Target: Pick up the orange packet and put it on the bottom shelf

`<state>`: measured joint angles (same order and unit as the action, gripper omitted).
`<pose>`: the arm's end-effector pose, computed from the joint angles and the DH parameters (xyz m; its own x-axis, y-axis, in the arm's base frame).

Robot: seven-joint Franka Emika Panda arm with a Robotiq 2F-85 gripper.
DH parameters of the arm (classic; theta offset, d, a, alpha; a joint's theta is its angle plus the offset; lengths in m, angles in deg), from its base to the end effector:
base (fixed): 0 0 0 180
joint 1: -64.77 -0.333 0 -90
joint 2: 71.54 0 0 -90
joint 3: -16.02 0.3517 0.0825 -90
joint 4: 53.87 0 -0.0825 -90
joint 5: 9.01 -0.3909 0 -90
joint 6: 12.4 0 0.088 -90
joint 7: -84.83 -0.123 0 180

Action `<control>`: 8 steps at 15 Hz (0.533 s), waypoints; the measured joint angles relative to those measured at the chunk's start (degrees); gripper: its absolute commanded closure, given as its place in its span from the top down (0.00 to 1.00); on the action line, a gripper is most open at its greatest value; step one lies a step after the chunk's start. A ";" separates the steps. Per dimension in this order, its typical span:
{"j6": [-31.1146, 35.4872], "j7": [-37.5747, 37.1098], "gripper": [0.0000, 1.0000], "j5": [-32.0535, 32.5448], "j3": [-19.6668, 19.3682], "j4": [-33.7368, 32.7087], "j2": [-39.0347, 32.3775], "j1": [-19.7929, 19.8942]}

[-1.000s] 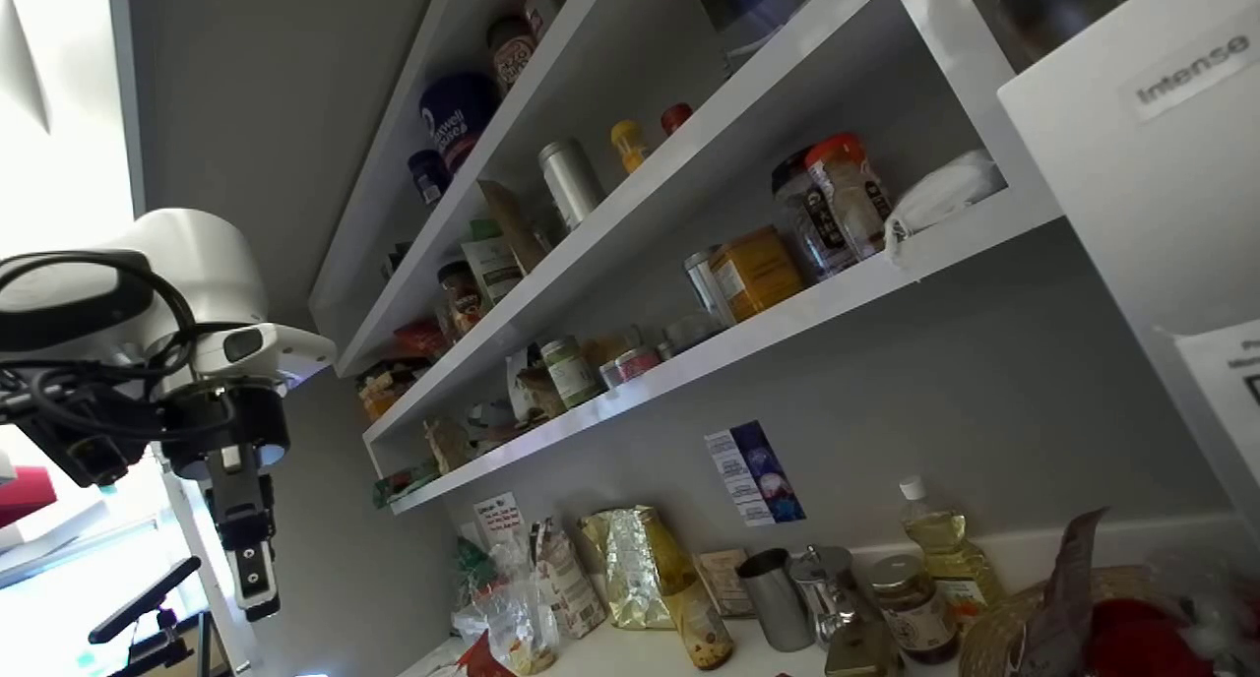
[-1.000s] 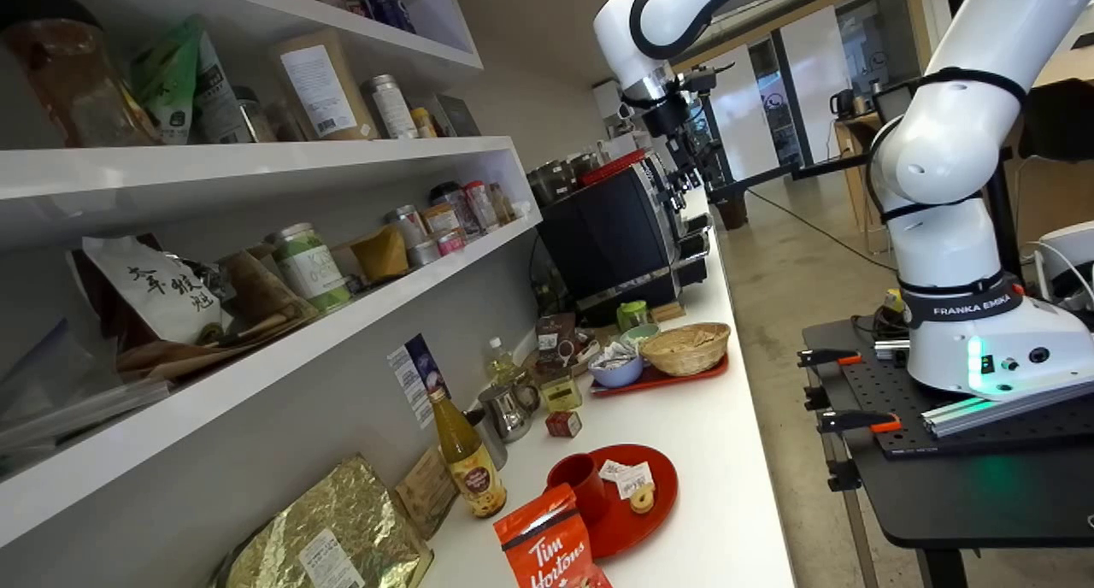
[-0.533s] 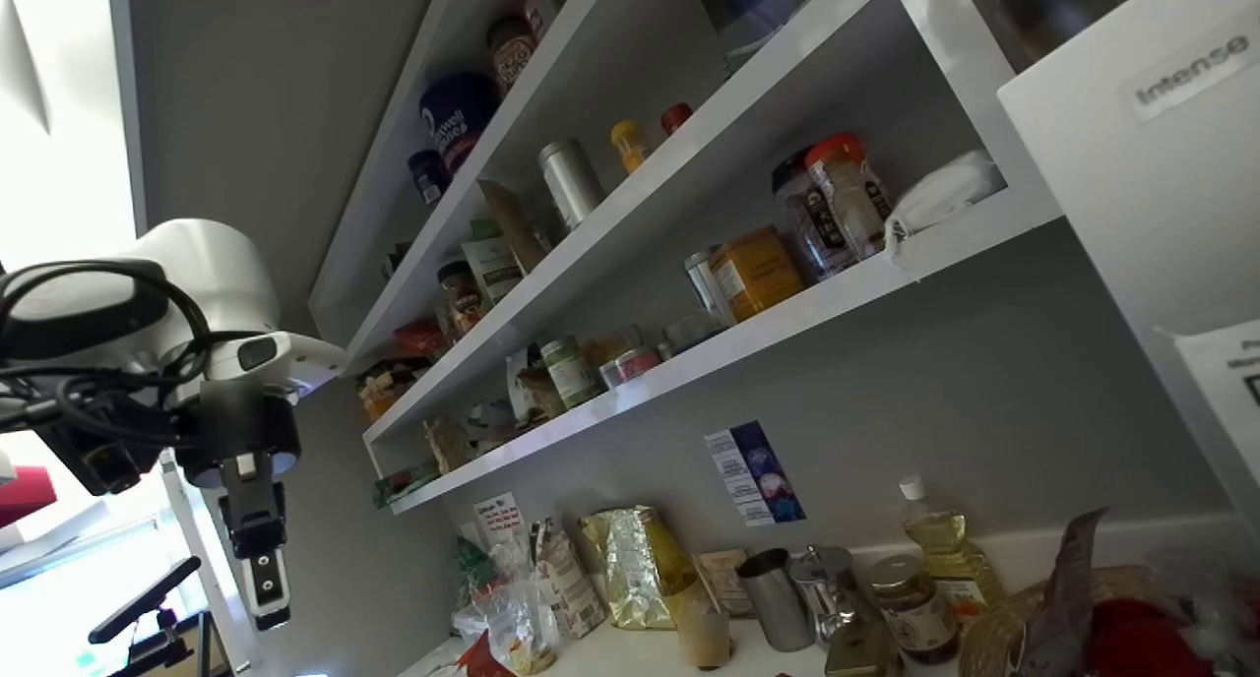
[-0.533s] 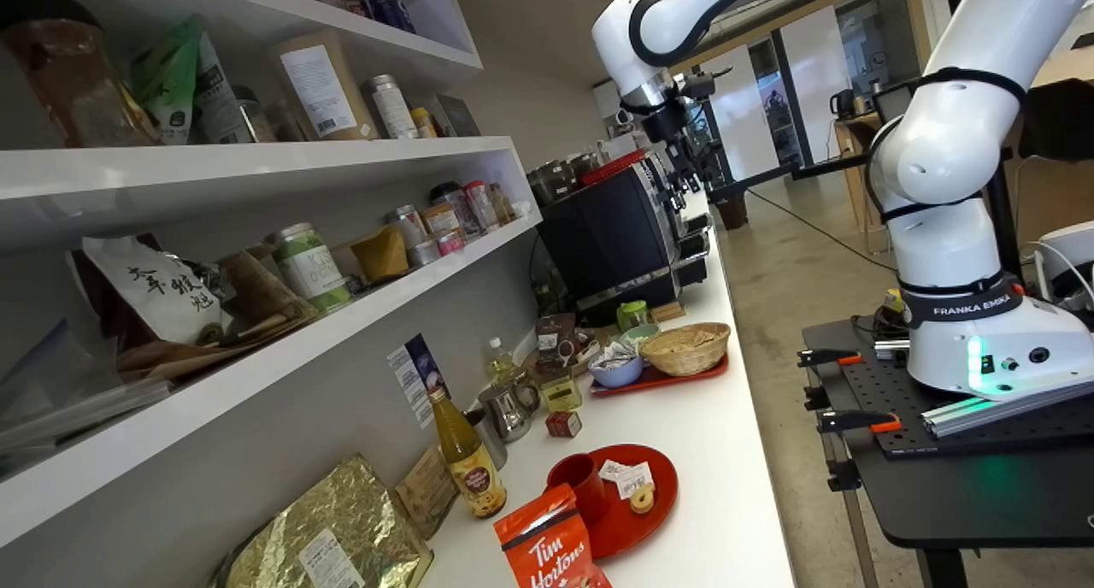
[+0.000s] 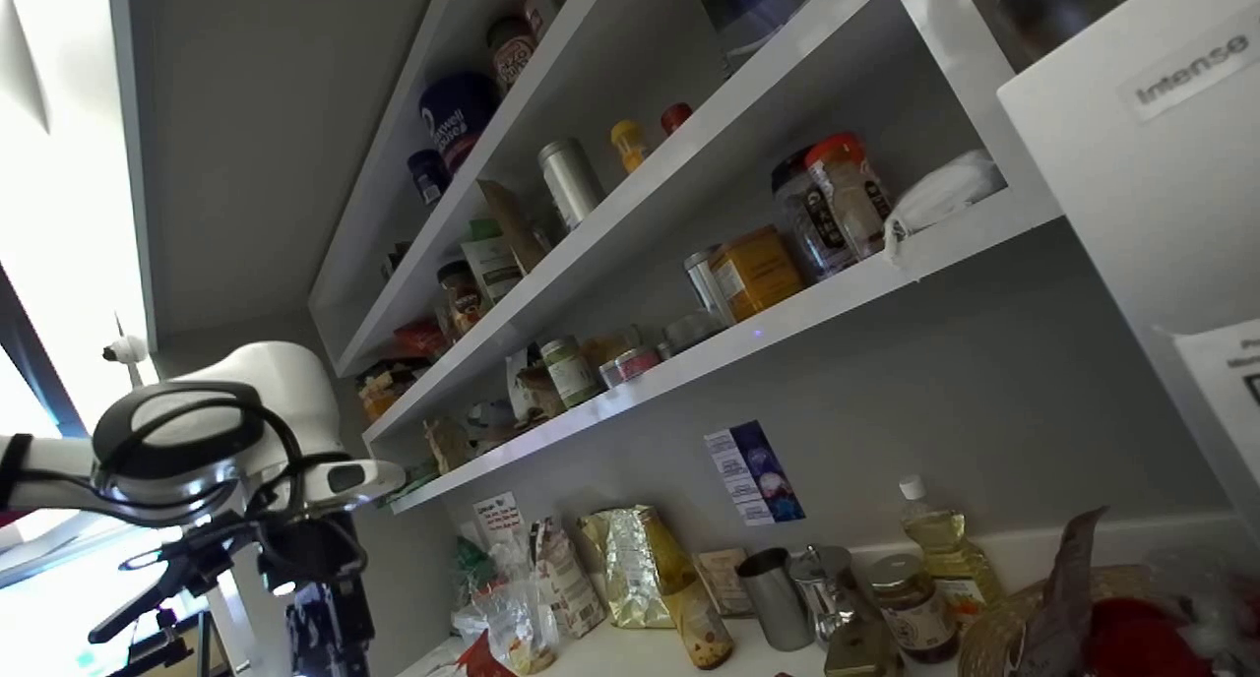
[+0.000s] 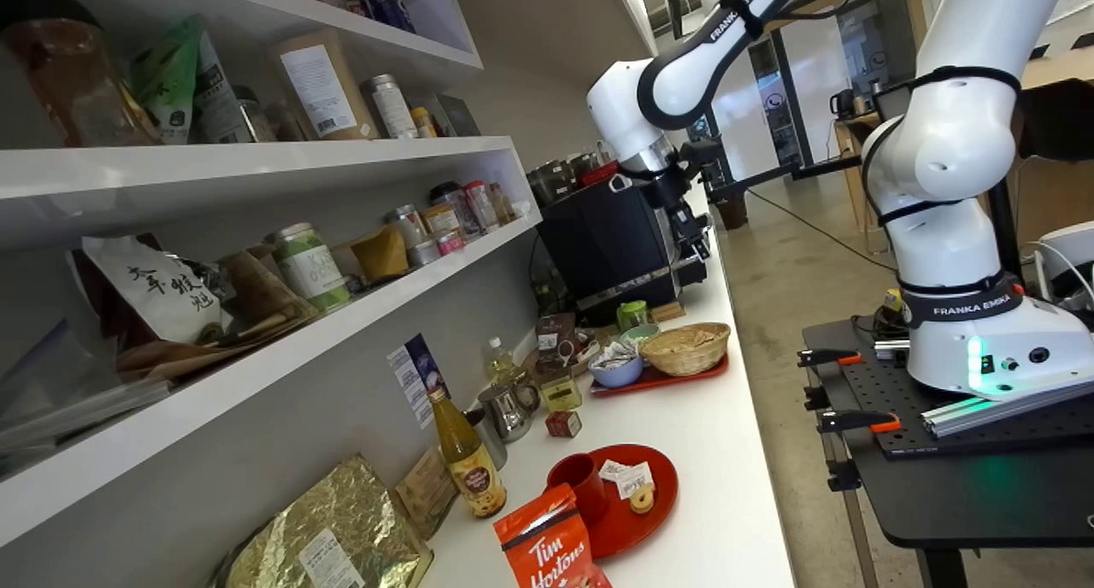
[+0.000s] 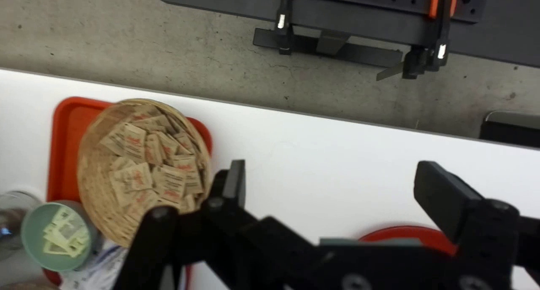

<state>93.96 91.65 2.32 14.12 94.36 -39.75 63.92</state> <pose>0.3372 -0.0247 0.4399 0.9670 0.1619 -0.1968 0.1906 -0.9722 0.1363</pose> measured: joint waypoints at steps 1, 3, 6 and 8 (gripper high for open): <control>1.97 0.12 1.00 -1.34 1.07 1.90 -1.11 -1.84; 5.84 0.13 1.00 -4.16 3.42 5.05 -3.35 -5.53; 11.22 0.17 1.00 -9.95 7.08 7.37 -7.09 -11.38; 14.54 0.17 1.00 -12.64 9.60 7.46 -9.87 -14.68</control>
<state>108.50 91.82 -10.33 23.72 101.82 -49.62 49.23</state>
